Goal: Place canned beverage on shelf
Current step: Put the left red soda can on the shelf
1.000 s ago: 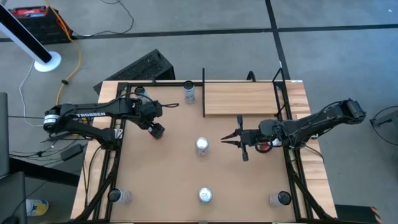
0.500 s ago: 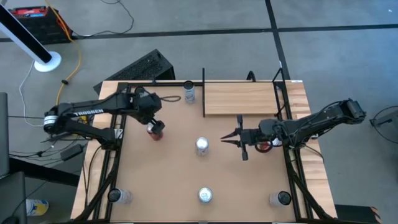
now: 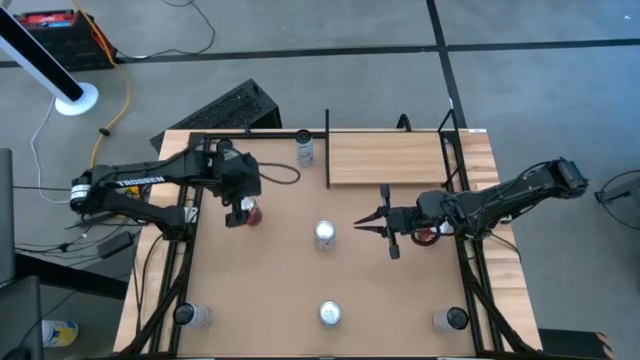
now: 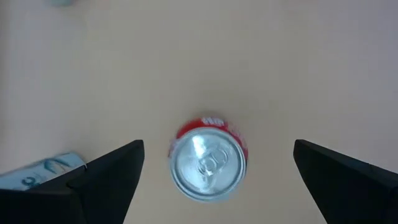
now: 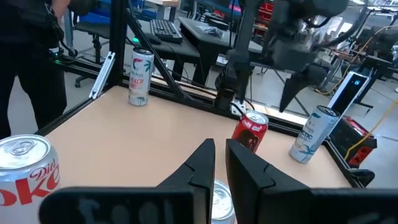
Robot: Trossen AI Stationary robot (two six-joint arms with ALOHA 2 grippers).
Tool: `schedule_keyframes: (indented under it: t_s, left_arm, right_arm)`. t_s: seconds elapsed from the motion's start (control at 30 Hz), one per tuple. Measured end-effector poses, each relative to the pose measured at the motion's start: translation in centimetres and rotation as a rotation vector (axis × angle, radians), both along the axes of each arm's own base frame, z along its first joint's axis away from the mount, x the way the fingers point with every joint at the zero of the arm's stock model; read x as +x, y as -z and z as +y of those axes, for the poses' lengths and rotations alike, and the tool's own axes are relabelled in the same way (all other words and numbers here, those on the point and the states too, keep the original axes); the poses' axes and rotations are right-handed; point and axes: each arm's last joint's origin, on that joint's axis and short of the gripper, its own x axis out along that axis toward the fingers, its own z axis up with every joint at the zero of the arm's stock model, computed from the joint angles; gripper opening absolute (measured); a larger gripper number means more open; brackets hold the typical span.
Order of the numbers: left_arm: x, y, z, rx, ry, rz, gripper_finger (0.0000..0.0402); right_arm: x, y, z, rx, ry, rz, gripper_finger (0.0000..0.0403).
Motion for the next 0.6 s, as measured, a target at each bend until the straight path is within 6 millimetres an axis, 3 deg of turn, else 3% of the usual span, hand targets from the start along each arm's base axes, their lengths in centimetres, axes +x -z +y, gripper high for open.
schedule_keyframes:
  t_s: [0.33, 0.6]
  left_arm:
    - [0.0, 2.0, 0.0, 0.029, 0.023, 0.027, 0.0396]
    - [-0.2, 4.7, -0.1, 0.013, 0.034, 0.057, 0.0396]
  right_arm:
    - [0.0, 0.0, -0.1, -0.008, 0.002, 0.0, 0.0064]
    - [0.0, 0.1, 0.0, -0.011, 0.002, 0.011, 0.0064]
